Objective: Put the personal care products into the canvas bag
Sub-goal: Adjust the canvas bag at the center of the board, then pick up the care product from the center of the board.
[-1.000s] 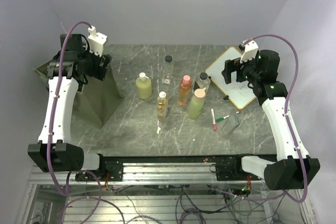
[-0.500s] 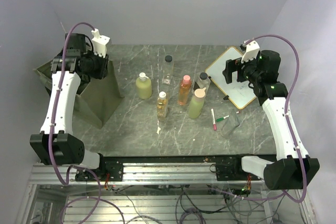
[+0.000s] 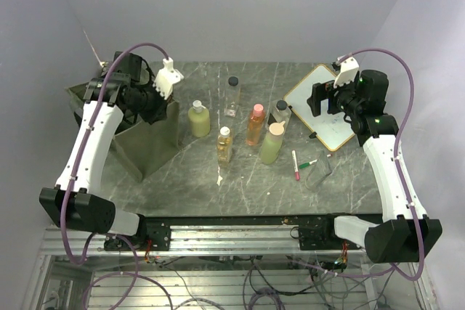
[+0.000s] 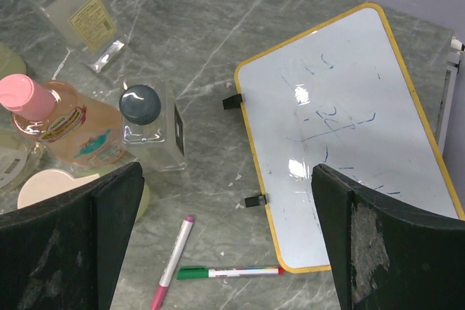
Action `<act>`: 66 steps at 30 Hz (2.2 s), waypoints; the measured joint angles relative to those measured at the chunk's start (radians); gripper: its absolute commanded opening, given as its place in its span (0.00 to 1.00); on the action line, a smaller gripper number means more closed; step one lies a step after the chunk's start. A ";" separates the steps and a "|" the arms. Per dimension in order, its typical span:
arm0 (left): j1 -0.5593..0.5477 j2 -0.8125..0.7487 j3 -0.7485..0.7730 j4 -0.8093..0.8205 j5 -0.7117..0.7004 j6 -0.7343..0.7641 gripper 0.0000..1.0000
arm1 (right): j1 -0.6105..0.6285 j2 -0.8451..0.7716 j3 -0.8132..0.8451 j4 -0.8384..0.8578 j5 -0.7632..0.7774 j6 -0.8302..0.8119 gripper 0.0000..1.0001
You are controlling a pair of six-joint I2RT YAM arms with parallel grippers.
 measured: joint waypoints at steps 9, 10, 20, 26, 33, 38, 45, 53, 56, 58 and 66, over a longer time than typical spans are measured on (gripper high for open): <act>-0.101 0.006 0.039 -0.184 0.072 0.269 0.07 | 0.000 0.009 0.000 0.000 -0.007 0.000 1.00; -0.114 0.010 0.046 -0.206 0.077 0.301 0.07 | 0.000 0.009 0.000 0.000 -0.008 0.000 1.00; -0.147 0.013 0.044 -0.245 0.083 0.428 0.29 | -0.001 0.009 -0.001 0.000 -0.012 0.000 1.00; -0.147 0.012 0.041 -0.244 0.073 0.409 0.66 | -0.001 0.027 0.005 0.000 -0.023 0.000 1.00; -0.147 0.002 0.060 -0.227 0.074 0.338 0.72 | -0.001 0.058 0.014 0.000 -0.031 0.000 1.00; -0.147 -0.024 0.116 -0.157 0.072 0.255 0.78 | -0.001 0.060 0.022 0.000 -0.046 0.000 1.00; -0.156 -0.049 0.191 -0.006 0.059 0.121 0.97 | -0.001 0.060 0.043 0.001 -0.069 0.000 1.00; -0.402 0.084 0.331 0.063 -0.108 -0.026 0.99 | -0.001 0.060 0.043 0.001 -0.073 -0.005 1.00; -0.497 0.130 0.336 0.083 -0.184 -0.077 0.99 | -0.002 0.056 0.043 0.000 -0.072 -0.008 1.00; -0.547 0.159 0.336 0.095 -0.229 -0.114 1.00 | -0.001 0.051 0.042 0.000 -0.072 -0.009 1.00; -0.617 0.204 0.251 0.173 -0.338 -0.312 0.98 | -0.003 0.008 0.013 0.001 -0.072 -0.008 1.00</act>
